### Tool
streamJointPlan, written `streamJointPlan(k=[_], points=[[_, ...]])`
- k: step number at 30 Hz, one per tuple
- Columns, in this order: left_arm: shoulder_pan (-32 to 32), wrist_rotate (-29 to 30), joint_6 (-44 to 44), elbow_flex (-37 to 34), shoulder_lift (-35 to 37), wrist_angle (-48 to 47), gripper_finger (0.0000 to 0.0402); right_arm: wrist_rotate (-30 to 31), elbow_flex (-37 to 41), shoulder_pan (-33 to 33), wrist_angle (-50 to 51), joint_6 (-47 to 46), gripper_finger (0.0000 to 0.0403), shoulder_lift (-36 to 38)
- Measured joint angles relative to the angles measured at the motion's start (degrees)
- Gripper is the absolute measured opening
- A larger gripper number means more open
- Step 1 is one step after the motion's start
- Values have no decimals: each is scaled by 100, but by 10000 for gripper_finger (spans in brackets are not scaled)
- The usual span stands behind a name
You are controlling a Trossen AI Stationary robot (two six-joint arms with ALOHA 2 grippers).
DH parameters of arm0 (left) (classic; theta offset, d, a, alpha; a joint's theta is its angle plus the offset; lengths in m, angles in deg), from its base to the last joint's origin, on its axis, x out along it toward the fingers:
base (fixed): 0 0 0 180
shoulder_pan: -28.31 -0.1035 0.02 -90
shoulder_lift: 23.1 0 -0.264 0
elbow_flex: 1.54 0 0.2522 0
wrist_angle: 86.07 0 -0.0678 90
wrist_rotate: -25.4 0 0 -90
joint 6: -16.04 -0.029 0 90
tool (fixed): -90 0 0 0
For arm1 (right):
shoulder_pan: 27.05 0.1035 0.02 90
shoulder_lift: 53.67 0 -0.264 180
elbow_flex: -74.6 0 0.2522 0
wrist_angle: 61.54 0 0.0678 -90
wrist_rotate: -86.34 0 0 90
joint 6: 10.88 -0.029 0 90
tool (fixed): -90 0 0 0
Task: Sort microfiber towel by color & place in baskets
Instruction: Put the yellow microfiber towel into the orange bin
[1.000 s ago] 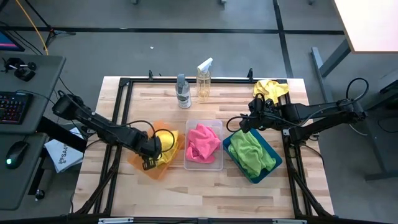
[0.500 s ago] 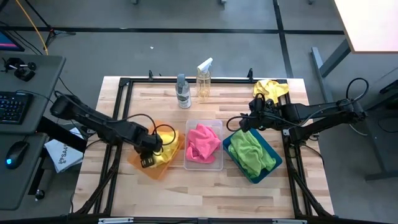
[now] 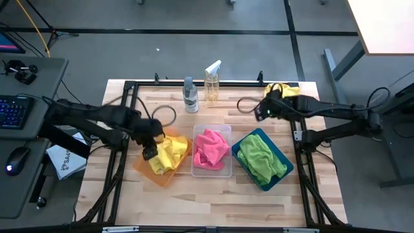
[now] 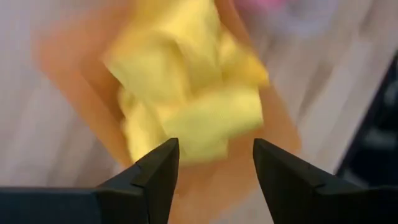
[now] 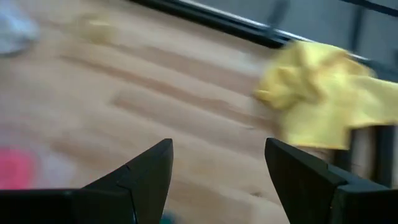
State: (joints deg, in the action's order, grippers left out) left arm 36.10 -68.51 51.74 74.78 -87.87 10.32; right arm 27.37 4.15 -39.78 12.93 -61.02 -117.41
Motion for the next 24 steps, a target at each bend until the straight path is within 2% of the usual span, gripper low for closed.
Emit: streamJointPlan(k=[3, 8, 10, 13, 15, 18, 24], points=[[-284, 599, 110, 131, 196, 166, 195, -275, 457, -999, -23, 390, 252, 52], [-741, 1378, 261, 99, 463, 1019, 195, -1465, 1592, -2767, -1613, 1132, 252, -6], [-851, 1875, 491, 96, 509, 1441, 195, -1672, 1760, -3376, -2150, 1165, 252, -85], [-901, 2460, 573, 96, 544, 2162, 195, -1652, 1718, -4054, -2528, 1194, 252, -292], [-897, 2588, 433, 96, 544, 2567, 195, -1579, 1561, -4260, -2643, 1011, 252, -502], [-895, 2612, 261, 96, 520, 2902, 195, -1185, 1459, -4053, -2568, 691, 252, -832], [-891, 2605, 322, 96, 516, 2974, 195, -599, 1465, -3879, -2689, 236, 252, -1371]])
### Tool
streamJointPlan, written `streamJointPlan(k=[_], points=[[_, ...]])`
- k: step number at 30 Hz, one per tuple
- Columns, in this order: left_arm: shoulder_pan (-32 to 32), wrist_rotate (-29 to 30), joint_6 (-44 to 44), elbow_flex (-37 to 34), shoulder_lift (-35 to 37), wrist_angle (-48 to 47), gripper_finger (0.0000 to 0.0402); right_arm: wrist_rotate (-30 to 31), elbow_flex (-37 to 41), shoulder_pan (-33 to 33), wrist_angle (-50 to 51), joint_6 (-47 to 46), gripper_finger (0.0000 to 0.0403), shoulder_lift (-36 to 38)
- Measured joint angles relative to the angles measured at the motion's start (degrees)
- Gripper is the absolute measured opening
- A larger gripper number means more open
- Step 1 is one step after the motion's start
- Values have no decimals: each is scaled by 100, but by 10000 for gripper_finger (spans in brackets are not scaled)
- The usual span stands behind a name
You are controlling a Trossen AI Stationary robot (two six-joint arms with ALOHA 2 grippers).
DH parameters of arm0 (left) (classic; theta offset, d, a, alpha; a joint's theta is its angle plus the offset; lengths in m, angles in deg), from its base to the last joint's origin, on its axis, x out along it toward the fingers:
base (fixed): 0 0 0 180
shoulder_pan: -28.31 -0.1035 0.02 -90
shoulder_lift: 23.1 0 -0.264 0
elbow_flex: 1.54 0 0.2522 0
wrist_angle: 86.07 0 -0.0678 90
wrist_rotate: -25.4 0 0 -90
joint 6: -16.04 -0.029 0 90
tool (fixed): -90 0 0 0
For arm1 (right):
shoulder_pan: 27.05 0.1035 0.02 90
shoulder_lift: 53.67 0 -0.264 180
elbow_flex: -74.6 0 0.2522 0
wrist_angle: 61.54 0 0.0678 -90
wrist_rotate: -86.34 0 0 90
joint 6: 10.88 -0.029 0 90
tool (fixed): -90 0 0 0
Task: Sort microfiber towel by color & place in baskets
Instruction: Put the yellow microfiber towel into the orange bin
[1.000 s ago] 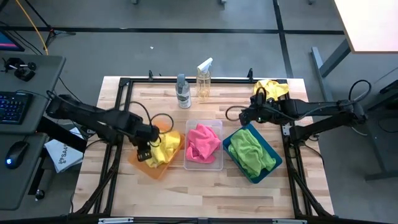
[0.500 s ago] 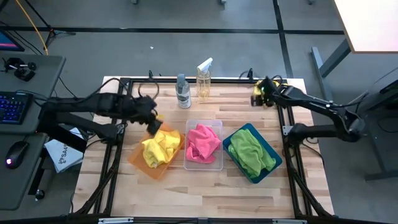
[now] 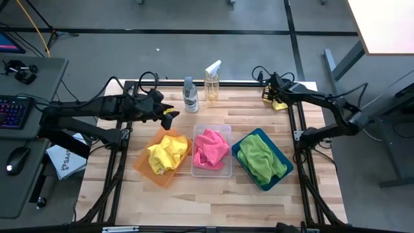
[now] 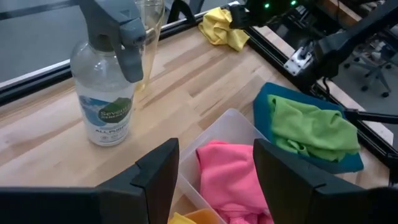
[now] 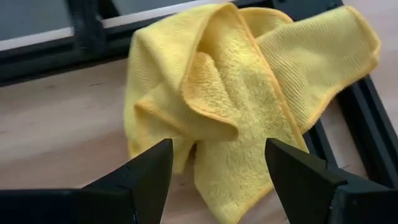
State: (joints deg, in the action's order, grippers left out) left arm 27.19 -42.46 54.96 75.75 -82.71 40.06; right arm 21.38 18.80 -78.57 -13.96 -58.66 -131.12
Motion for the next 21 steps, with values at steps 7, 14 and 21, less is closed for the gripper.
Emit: streamJointPlan(k=[7, 14, 21], points=[[0, -91, 91, 0, 0, 72, 195, 21, -4, -187, -710, -907, 252, -784], [2, -220, 94, 0, 0, 69, 195, 629, -201, 138, -539, -917, 244, -1488], [2, -219, -164, 0, 12, 75, 195, 221, -79, 554, -404, -97, 124, -1680]])
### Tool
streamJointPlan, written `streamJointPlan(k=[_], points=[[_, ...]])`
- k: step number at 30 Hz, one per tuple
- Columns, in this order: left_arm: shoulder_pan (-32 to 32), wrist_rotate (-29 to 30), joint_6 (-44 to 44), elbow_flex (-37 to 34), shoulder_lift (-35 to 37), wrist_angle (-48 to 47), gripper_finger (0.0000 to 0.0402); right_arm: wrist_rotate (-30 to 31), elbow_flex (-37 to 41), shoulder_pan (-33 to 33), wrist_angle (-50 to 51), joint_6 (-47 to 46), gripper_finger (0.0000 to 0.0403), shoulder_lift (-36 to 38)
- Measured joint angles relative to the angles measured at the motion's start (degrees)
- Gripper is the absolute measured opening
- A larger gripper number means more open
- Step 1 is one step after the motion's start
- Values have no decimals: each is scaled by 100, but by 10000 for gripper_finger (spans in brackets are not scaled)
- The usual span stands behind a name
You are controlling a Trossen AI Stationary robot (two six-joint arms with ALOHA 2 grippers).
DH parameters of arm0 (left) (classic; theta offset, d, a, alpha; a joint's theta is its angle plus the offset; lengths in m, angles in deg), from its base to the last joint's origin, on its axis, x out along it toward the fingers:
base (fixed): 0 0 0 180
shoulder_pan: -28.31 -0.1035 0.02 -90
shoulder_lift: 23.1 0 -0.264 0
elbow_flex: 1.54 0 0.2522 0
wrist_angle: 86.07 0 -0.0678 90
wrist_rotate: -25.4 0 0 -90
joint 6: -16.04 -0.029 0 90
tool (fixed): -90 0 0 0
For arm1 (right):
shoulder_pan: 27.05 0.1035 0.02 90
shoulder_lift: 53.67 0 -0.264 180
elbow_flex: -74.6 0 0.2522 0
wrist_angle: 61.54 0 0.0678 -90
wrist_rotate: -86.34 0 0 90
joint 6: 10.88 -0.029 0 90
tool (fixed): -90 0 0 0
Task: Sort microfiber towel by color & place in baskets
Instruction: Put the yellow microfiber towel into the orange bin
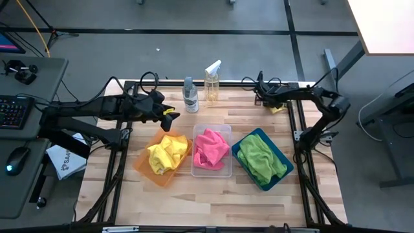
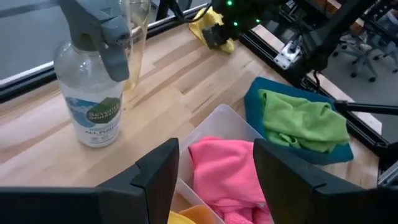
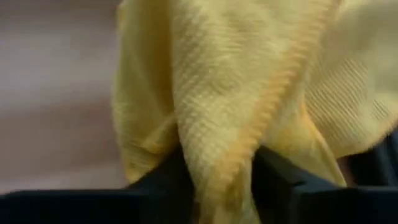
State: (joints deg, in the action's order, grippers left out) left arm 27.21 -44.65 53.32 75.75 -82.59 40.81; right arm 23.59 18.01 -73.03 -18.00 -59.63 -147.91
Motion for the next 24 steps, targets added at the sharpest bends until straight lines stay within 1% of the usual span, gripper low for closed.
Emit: streamJointPlan(k=[2, 3, 4, 7, 10, 13, 16, 19, 21, 24], points=[[0, 24, -102, 0, 18, 31, 195, -275, 85, 185, 25, 138, 56, 21], [0, 44, -153, 0, 34, 45, 195, -340, 123, 312, 41, 240, 30, 43], [0, 68, -190, 0, 49, 37, 195, -384, 154, 452, 70, 334, 18, 81], [0, 151, -198, 0, 119, 33, 195, -741, 190, 930, 311, 401, 24, 338], [-1, 267, -295, 0, 239, 34, 195, -891, 239, 1420, 677, 428, 9, 864], [-2, 574, -466, 0, 372, 54, 195, -655, 148, 1714, 822, 406, 7, 1683], [-7, 1030, -738, 0, 503, 249, 195, -496, 10, 1952, 865, 463, 4, 2582], [-23, 1368, -1138, 0, 570, 656, 195, -476, -159, 2292, 303, 687, 3, 3426], [-98, 1381, -1439, 0, 584, 944, 195, -521, -188, 2581, -419, 837, 3, 3865], [-212, 1374, -1743, 0, 578, 1279, 195, -952, -201, 3102, -1695, 1170, 2, 4177]])
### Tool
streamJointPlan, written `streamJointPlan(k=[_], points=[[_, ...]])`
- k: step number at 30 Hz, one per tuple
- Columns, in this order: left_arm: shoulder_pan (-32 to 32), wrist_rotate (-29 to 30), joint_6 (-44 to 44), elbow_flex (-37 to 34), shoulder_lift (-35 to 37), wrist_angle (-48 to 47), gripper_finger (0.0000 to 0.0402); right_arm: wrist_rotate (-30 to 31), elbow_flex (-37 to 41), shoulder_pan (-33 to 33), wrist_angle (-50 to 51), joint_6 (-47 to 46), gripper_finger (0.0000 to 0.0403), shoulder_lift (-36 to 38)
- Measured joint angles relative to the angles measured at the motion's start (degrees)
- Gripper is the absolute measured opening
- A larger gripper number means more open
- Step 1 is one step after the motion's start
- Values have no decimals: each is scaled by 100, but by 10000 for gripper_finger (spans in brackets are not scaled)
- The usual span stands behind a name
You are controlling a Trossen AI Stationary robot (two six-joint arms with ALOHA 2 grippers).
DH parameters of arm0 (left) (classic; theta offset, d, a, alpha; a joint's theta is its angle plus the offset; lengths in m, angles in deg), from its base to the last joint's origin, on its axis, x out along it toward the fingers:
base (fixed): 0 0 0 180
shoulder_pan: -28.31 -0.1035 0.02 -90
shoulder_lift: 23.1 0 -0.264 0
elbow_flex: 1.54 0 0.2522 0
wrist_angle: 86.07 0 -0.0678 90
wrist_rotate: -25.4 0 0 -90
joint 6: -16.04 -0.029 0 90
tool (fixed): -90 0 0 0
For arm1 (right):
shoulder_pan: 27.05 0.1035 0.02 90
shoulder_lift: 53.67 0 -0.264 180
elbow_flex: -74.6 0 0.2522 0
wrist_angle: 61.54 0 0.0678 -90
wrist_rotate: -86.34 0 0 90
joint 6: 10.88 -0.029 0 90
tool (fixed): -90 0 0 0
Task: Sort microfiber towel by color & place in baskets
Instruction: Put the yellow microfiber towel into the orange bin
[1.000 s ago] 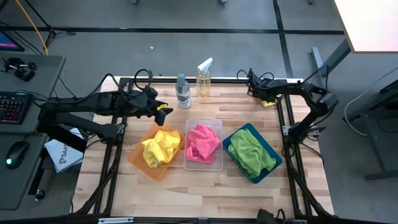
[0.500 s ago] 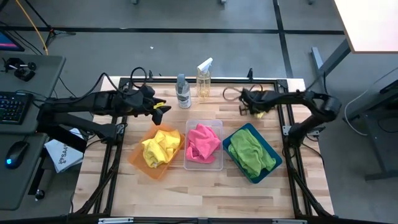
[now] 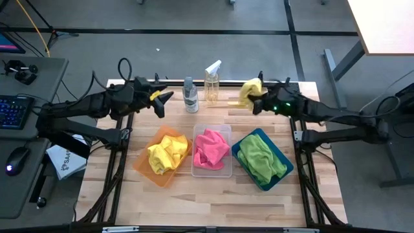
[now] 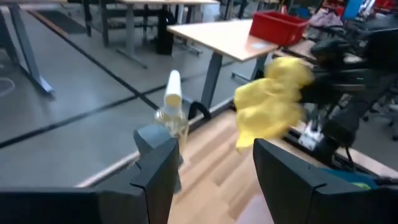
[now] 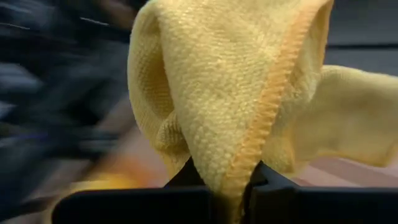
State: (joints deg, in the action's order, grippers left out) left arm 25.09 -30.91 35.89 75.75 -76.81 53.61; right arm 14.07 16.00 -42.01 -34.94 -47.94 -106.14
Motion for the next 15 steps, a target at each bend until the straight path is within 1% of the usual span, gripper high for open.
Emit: streamJointPlan(k=[2, 6, 9, 11, 13, 15], points=[[-83, 2, -115, 0, -29, 128, 195, -267, -9, 398, -696, 135, 1, -15], [-225, -16, -152, 0, -38, 115, 195, -321, -7, 1146, -1747, 283, 1, -534], [-324, -66, -156, 0, -37, 120, 195, -395, -7, 1492, -2727, 306, 1, -1206], [-388, -86, -154, 0, -37, 122, 195, -550, -64, 1600, -3331, 306, 1, -1766], [-450, -105, -152, 0, -37, 128, 195, -739, -305, 1626, -3676, 306, 0, -2370], [-486, -107, -152, 0, -37, 126, 195, -1033, -721, 1613, -3822, 363, 0, -2966]])
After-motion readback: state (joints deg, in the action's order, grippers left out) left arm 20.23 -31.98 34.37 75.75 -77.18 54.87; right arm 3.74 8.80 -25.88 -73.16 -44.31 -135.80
